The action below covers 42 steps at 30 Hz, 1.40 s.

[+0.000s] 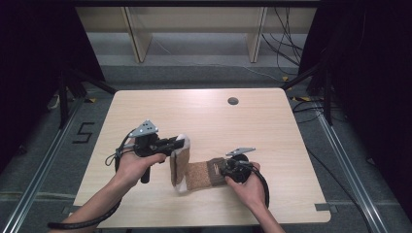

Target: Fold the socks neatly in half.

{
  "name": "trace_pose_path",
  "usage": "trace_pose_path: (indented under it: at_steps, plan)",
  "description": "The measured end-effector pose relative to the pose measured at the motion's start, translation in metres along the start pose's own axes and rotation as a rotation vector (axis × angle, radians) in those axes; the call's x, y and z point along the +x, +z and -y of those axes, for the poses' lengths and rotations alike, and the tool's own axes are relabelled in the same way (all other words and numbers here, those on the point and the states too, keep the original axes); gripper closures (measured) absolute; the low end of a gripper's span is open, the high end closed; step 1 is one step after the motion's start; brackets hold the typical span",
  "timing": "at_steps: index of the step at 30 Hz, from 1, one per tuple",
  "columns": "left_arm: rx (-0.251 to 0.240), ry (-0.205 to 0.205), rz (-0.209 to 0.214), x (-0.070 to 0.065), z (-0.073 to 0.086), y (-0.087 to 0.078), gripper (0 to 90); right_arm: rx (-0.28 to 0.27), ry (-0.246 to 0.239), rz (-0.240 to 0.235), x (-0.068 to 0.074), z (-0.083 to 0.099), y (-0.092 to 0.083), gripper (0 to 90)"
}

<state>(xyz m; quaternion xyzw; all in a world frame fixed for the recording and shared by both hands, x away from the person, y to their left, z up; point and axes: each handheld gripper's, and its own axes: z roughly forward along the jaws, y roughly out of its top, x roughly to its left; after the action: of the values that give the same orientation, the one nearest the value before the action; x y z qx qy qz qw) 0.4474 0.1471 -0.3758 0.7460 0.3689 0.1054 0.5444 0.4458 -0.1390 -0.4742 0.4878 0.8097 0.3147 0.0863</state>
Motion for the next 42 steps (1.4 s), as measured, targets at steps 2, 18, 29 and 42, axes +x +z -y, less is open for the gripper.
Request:
trace_pose_path:
  at_steps: [2, 18, 29, 42]
  plan:
    - [-0.003, -0.001, 0.000, -0.001, 0.000, 0.001, 78.7, 0.001, 0.002, 0.001, 0.000, 0.000, 0.000, 76.0]
    - [0.004, 0.023, 0.011, -0.009, 0.000, 0.011, 78.7, 0.012, -0.003, 0.003, 0.000, 0.000, -0.001, 76.0]
    - [0.010, 0.046, 0.015, -0.016, 0.001, 0.018, 78.9, -0.003, 0.003, -0.002, 0.000, 0.000, 0.000, 76.0]
    - [0.020, 0.065, 0.020, -0.024, 0.003, 0.029, 78.8, -0.005, 0.004, 0.000, 0.000, 0.000, 0.000, 76.0]
